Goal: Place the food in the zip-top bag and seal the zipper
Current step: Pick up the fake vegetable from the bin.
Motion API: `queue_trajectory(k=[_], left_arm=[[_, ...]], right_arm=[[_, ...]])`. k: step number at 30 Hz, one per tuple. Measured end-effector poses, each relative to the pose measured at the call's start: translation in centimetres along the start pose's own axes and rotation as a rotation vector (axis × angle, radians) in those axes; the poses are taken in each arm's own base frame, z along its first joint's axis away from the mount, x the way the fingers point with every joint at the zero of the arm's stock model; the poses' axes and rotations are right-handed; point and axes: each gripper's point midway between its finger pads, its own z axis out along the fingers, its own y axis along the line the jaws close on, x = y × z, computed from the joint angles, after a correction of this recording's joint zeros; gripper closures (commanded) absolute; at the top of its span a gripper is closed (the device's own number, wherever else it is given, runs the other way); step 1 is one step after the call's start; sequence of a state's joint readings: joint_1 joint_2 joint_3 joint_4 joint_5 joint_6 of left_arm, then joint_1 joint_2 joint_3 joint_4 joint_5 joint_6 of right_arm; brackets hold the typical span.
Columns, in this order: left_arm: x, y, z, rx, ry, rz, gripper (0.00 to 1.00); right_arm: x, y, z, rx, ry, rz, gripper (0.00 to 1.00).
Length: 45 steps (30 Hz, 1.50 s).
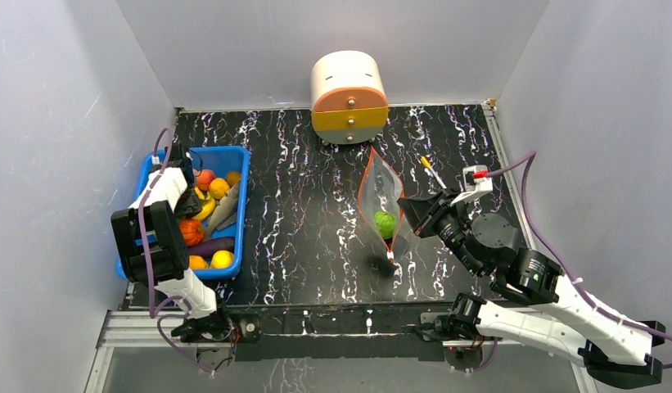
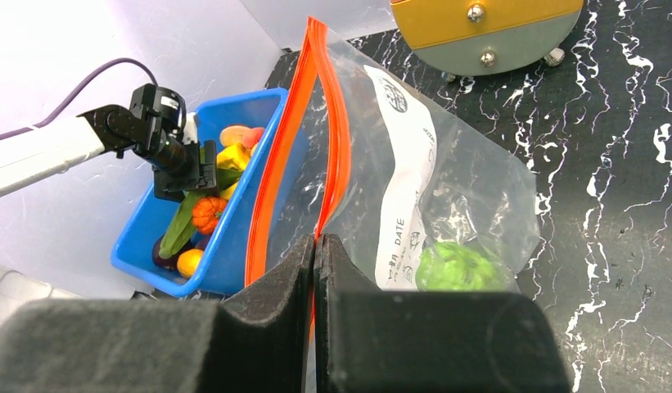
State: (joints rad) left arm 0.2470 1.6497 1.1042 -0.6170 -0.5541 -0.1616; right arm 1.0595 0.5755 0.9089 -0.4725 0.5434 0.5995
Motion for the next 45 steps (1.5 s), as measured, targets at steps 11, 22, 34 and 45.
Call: queue_trajectory(k=[11, 22, 34, 45], left_arm=[[-0.1, 0.2, -0.4, 0.011, -0.004, -0.008, 0.79], [-1.0, 0.7, -3.4, 0.082, -0.05, -0.048, 0.87], [-4.7, 2.0, -10.3, 0.244, -0.261, -0.178, 0.88], [-7.8, 1.1, -20.5, 0.622, -0.588, -0.313, 0.87]], right_arm=[[0.3, -0.4, -0.1, 0.017, 0.011, -0.004, 1.0], [0.6, -0.2, 0.0, 0.013, 0.019, 0.021, 1.0], [3.1, 0.3, 1.2, 0.005, 0.088, 0.052, 1.0], [5.8, 1.2, 3.3, 0.005, 0.147, 0.098, 1.0]])
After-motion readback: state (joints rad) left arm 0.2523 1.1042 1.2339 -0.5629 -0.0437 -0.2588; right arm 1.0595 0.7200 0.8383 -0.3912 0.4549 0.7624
